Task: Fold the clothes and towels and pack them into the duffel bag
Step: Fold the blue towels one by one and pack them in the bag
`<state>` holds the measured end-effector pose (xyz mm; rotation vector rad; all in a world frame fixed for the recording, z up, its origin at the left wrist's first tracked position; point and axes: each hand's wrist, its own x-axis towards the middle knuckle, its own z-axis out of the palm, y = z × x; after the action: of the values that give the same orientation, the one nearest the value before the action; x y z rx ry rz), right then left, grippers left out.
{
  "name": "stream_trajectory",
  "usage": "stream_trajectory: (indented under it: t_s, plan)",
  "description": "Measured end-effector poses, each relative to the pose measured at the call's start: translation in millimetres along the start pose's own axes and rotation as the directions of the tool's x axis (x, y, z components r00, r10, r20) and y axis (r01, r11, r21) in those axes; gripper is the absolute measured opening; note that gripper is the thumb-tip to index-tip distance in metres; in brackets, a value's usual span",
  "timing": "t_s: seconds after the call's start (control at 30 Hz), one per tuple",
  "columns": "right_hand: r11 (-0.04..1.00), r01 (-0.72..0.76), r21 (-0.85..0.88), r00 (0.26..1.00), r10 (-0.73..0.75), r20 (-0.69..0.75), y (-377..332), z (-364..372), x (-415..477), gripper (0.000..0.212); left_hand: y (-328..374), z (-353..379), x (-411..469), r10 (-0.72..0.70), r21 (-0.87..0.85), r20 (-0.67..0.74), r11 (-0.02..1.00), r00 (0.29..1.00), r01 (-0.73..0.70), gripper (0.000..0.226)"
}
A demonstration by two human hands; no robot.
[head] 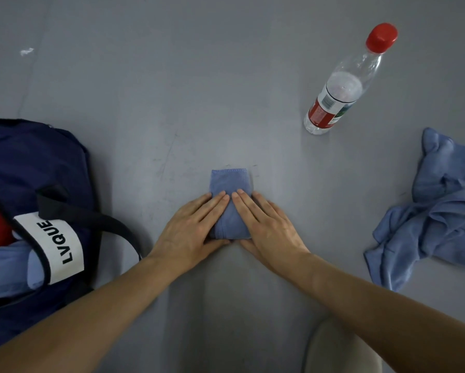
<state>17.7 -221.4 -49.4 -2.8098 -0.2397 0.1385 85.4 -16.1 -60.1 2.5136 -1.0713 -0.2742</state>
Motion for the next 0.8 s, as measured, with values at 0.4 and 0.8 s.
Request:
stream_trajectory:
  t_s: [0.4,0.8]
  plan:
    - [0.82,-0.275,0.502,0.942,0.126,0.311,6.9,-26.3,5.8,0.05,12.0,-29.0,-3.5,-0.3,-0.403,0.273,0.827,0.914,0.392,0.03]
    - [0.685,-0.443,0.579,0.851,0.118,0.512,10.1,-34.3,61.1,0.047,15.5,-41.2,23.5,-0.605,-0.435,0.52,0.421,0.603,0.796,0.038]
